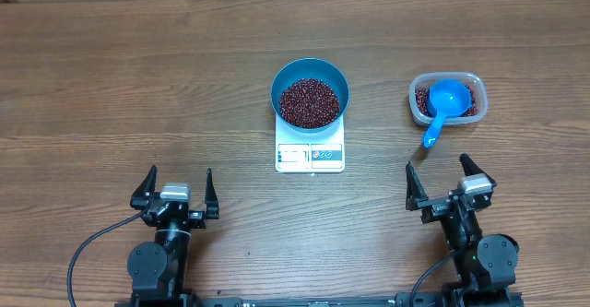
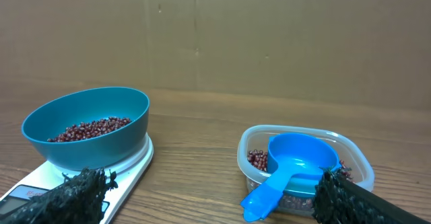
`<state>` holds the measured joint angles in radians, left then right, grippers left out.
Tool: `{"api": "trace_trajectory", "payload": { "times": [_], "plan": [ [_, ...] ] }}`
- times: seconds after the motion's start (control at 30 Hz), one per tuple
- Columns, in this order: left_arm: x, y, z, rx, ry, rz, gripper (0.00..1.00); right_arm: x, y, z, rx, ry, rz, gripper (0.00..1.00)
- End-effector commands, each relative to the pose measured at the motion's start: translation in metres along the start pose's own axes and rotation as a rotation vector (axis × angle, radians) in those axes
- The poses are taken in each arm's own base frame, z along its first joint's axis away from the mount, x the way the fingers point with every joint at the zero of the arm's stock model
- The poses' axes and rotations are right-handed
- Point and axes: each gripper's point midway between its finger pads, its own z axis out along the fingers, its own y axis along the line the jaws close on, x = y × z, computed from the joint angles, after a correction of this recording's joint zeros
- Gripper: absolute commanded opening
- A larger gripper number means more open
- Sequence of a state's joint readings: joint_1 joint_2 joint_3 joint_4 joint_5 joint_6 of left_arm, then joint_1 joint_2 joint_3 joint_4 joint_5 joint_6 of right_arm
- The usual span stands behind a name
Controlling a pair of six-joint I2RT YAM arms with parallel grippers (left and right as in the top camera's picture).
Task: Scoop item into bowl and weigh 150g on scale
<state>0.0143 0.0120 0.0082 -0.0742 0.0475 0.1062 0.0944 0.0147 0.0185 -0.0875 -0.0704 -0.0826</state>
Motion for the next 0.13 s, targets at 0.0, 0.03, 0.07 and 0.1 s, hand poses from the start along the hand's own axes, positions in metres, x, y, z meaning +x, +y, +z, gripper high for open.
{"api": "trace_trajectory", "payload": {
  "times": [0.0,0.03,0.07,0.1],
  "plan": [
    [0.0004,0.0027,-0.0002,-0.013,-0.002,0.002,1.0,0.0007,0.002,0.0,-0.008,-0.009,-0.001,1.0],
    [0.0004,0.0027,-0.0002,-0.013,-0.002,0.002,1.0,0.0008,0.002,0.0,-0.008,-0.008,-0.001,1.0],
    [0.0004,0.0027,-0.0002,-0.013,-0.002,0.002,1.0,0.0008,0.002,0.0,-0.008,-0.008,-0.001,1.0],
    [0.0004,0.0027,-0.0002,-0.013,-0.002,0.002,1.0,0.0008,0.002,0.0,-0.008,-0.008,-0.001,1.0]
  ]
}}
